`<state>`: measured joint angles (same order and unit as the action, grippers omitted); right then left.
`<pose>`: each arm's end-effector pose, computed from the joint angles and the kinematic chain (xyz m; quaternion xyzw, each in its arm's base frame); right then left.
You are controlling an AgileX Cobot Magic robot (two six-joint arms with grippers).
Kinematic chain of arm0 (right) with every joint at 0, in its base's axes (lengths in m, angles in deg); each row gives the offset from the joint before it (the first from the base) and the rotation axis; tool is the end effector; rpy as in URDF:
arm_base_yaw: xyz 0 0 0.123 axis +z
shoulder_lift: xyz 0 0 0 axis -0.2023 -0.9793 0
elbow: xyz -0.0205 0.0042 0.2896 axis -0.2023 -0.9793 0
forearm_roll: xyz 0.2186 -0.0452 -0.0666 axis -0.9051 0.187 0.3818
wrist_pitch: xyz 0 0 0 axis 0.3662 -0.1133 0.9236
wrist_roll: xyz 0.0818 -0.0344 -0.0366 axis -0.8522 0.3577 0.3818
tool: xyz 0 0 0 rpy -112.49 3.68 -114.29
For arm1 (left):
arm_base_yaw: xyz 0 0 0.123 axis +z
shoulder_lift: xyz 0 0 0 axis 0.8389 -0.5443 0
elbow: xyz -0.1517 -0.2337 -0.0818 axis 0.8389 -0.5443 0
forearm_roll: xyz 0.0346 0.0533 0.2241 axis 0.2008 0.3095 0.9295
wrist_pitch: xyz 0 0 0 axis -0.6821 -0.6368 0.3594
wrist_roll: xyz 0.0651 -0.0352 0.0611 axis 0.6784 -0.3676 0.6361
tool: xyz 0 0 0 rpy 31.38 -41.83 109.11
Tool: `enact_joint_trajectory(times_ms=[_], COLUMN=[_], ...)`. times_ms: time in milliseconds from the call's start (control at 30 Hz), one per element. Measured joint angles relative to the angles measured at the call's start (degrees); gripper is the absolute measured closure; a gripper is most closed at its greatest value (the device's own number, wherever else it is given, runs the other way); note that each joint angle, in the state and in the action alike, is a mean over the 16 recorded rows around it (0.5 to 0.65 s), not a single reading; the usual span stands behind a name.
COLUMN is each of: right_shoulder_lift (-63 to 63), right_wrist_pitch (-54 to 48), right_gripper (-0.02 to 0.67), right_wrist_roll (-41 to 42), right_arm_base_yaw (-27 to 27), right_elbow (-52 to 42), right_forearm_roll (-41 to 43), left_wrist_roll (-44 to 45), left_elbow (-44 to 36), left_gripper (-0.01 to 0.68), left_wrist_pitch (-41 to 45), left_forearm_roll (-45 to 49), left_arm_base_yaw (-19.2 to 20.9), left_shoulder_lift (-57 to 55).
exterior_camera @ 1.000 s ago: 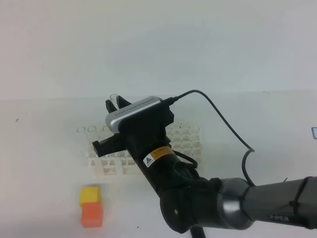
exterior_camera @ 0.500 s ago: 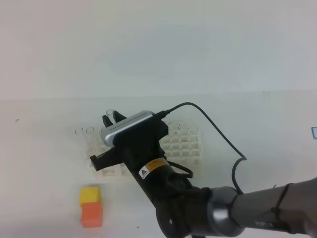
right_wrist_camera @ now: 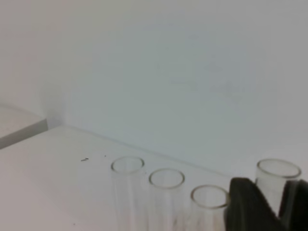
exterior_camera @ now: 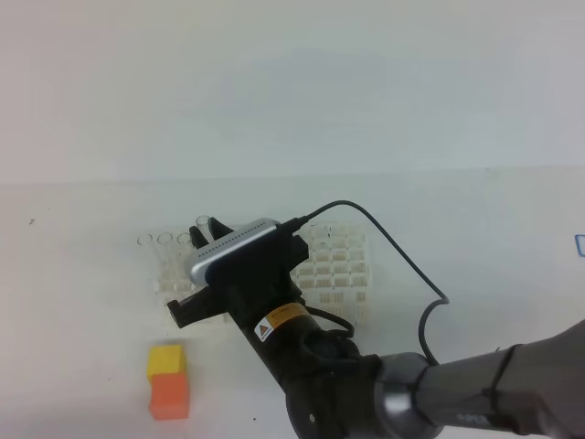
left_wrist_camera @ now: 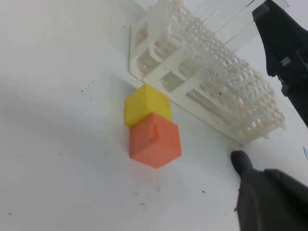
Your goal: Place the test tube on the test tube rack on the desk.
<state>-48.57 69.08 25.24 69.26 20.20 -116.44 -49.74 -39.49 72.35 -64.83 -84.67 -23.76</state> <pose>0.2773 0.3633 0.1726 -0.2039 0.6493 0.2012 0.7045 0.0328 -0.0093 0.1801 -0.1123 0.7835 -0.3194 0.5211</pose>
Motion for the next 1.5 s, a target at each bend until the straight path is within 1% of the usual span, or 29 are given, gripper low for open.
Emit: enact_joint_trajectory(times_ms=[800, 933, 1300, 1500], right_shoulder_lift=[-2.71, -2.65, -0.83, 1.56], right_wrist_pitch=[2.51, 2.06, -1.19, -2.22], right_gripper=[0.517, 0.494, 0.399, 0.377], right_wrist_roll=[0.02, 0.34, 1.45, 2.61], right_arm_base_yaw=[0.55, 0.61, 0.67, 0.68], right_elbow=[0.29, 0.32, -0.01, -0.14], right_forearm_roll=[-0.23, -0.61, -1.93, -2.23], left_wrist_roll=[0.00, 0.00, 0.00, 0.00], left_elbow=[0.00, 0.00, 0.00, 0.00], left_gripper=[0.674, 0.674, 0.674, 0.674], left_wrist_pitch=[0.00, 0.00, 0.00, 0.00], left_forearm_roll=[0.00, 0.00, 0.00, 0.00], left_arm_base_yaw=[0.00, 0.00, 0.00, 0.00], left_shoulder_lift=[0.00, 0.00, 0.00, 0.00])
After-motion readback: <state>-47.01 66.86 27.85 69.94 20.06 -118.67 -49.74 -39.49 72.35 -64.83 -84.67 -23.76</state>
